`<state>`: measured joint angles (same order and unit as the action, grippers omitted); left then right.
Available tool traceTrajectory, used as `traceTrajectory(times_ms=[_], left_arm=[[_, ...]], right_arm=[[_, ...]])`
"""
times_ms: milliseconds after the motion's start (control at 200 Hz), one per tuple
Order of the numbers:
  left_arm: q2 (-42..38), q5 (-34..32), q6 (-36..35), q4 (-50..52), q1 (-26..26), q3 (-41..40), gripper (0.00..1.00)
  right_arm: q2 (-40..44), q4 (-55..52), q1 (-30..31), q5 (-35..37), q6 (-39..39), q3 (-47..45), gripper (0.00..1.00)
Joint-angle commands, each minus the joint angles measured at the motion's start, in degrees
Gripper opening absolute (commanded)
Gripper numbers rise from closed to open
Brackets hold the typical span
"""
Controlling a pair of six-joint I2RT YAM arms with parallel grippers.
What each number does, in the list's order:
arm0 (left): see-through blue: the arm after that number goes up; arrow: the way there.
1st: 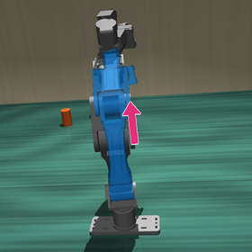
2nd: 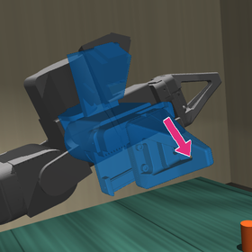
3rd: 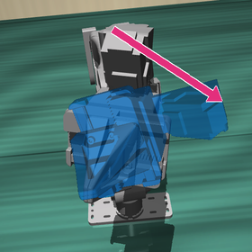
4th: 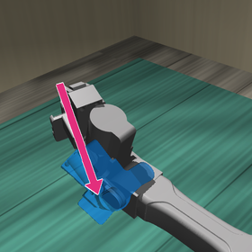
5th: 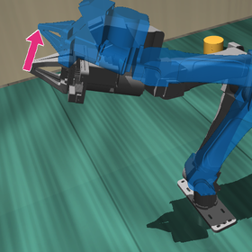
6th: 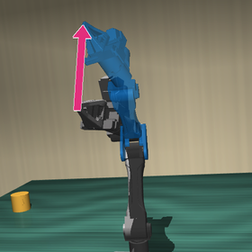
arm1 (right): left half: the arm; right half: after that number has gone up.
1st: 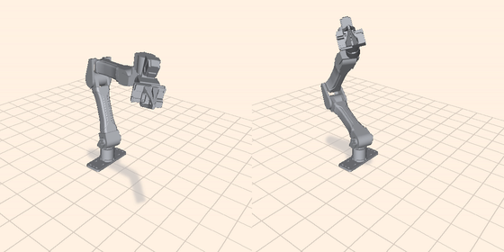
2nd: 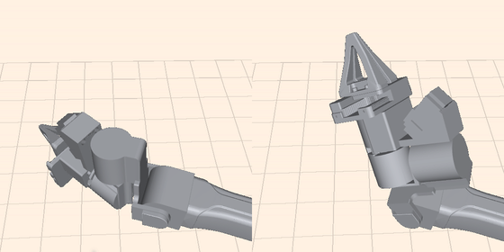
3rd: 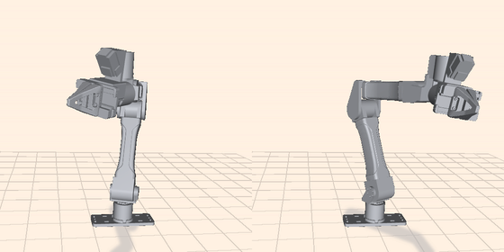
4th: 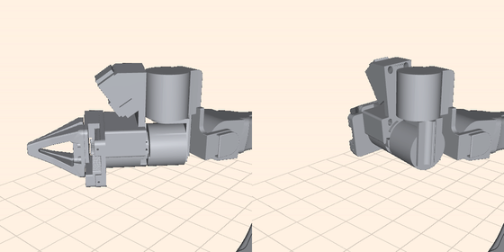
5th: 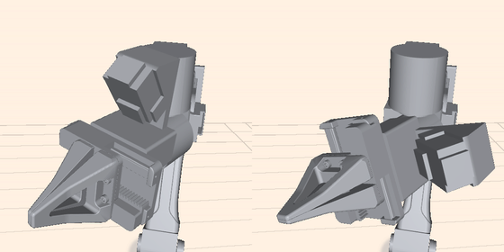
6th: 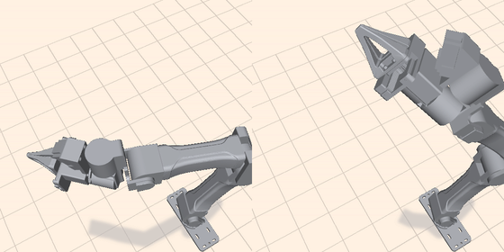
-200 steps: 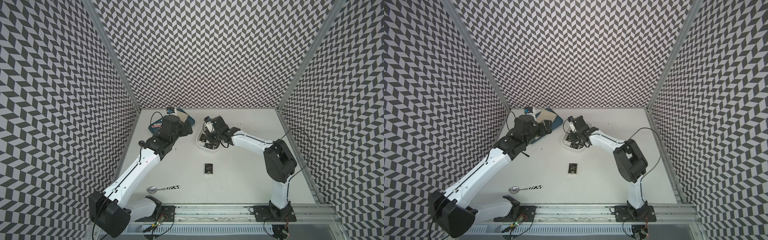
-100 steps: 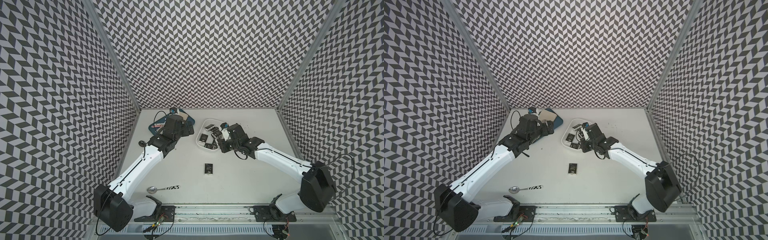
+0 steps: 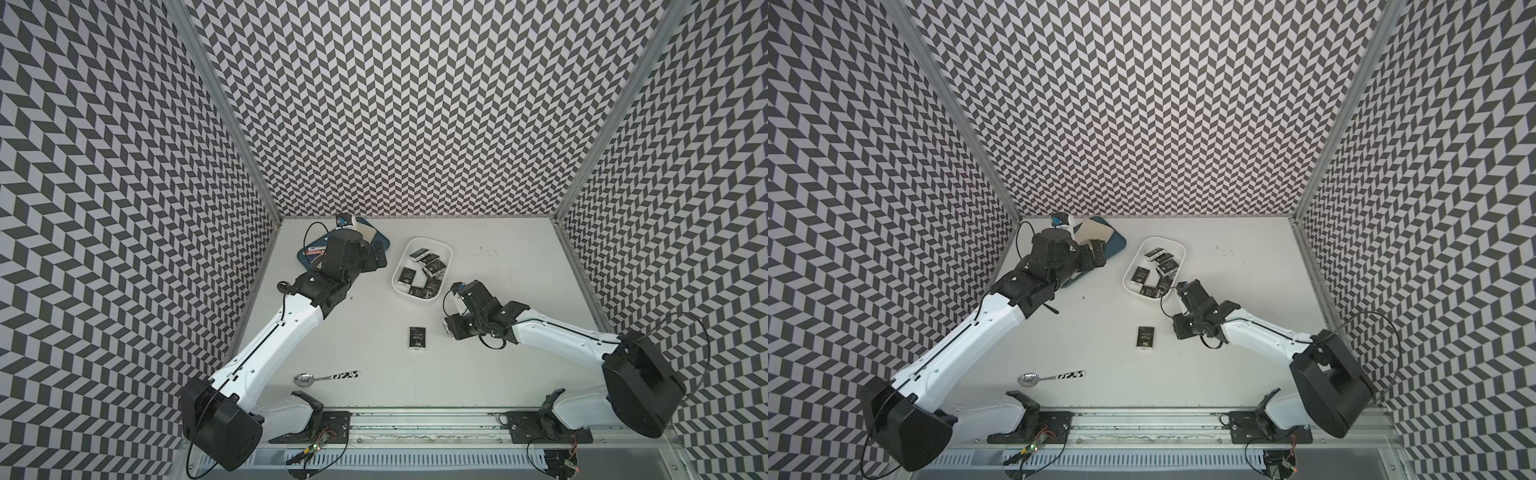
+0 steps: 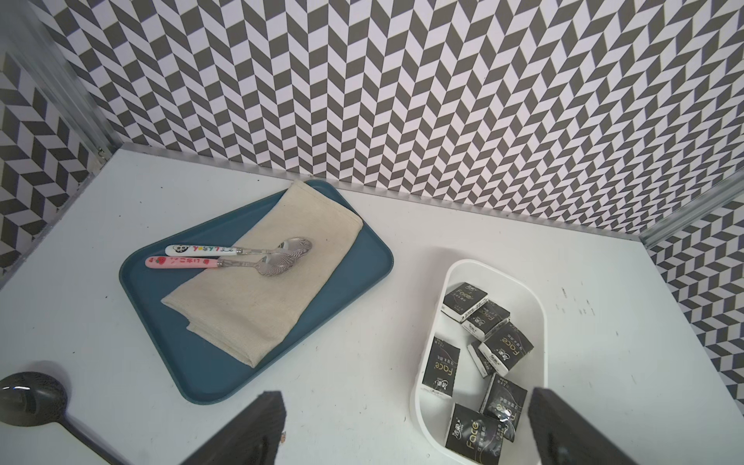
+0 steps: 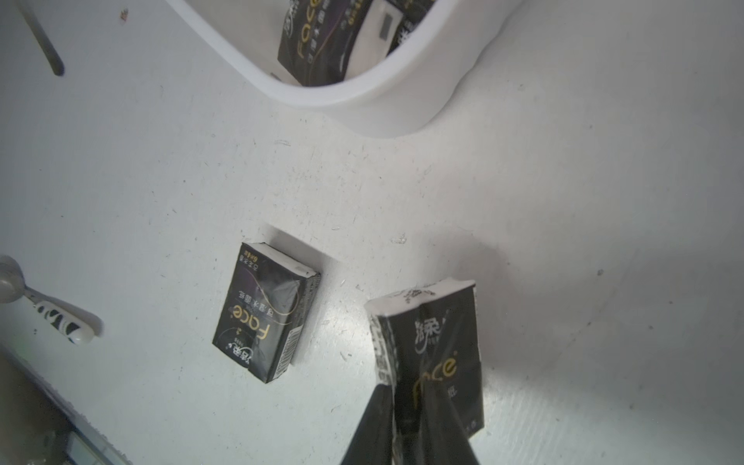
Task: Take the pocket tissues out of the storage box
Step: Place the pocket tissues at the center of the board, then move the pocket tissues to the center of the board.
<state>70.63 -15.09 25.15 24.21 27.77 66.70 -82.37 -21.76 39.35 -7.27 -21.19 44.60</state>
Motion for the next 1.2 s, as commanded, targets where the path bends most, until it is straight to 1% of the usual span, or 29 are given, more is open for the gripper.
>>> traceTrajectory(times_ms=[0, 75, 250, 331, 426, 541, 646, 751, 896, 1052, 1192], left_arm=[[-1.22, 0.06, -0.67, 0.71, 0.34, 1.83, 0.99], [-1.07, -0.03, -0.80, 1.25, 0.31, 2.29, 0.99], [-0.92, 0.45, -0.64, 1.30, 0.29, 2.82, 0.99], [-0.74, 0.99, -0.45, 1.19, 0.44, 2.91, 0.99], [-0.63, 1.20, -0.45, 1.11, 0.52, 2.91, 0.99], [-0.59, 1.38, -0.36, 1.17, 0.81, 2.91, 0.99], [-0.71, 1.38, -0.27, 1.28, 0.95, 2.87, 0.99], [-1.45, 1.38, -0.01, 1.00, 1.10, 2.18, 0.99], [-2.16, 1.30, 0.00, 0.83, 1.08, 1.66, 0.99], [-2.21, 1.55, -0.01, 1.02, 1.13, 1.95, 0.99], [-2.41, 1.57, 0.06, 0.97, 1.18, 1.39, 0.99]], right_arm=[[-1.73, 4.26, 0.55, -1.24, -1.11, 1.51, 0.32], [-1.51, 4.17, 0.55, -1.19, -1.36, 2.43, 0.39], [0.41, 1.19, -0.10, 2.73, -0.11, 4.06, 0.43], [0.12, 1.24, -0.86, 0.80, 0.89, 3.29, 0.43], [-0.69, 2.70, -0.86, -2.44, 1.21, 1.60, 0.46], [-0.34, 5.27, -0.86, -3.02, 0.45, -1.05, 0.49], [-1.12, 6.73, -0.86, -3.36, 0.52, -2.20, 0.49], [-1.89, 9.38, -0.88, -3.46, -0.27, -3.86, 0.46], [-2.68, 13.57, -0.86, -2.90, -2.58, -6.83, 0.38], [-4.47, 17.17, -0.86, -2.65, -4.78, -8.73, 0.35], [-5.69, 18.74, -0.86, -0.21, -7.93, -9.09, 0.31]])
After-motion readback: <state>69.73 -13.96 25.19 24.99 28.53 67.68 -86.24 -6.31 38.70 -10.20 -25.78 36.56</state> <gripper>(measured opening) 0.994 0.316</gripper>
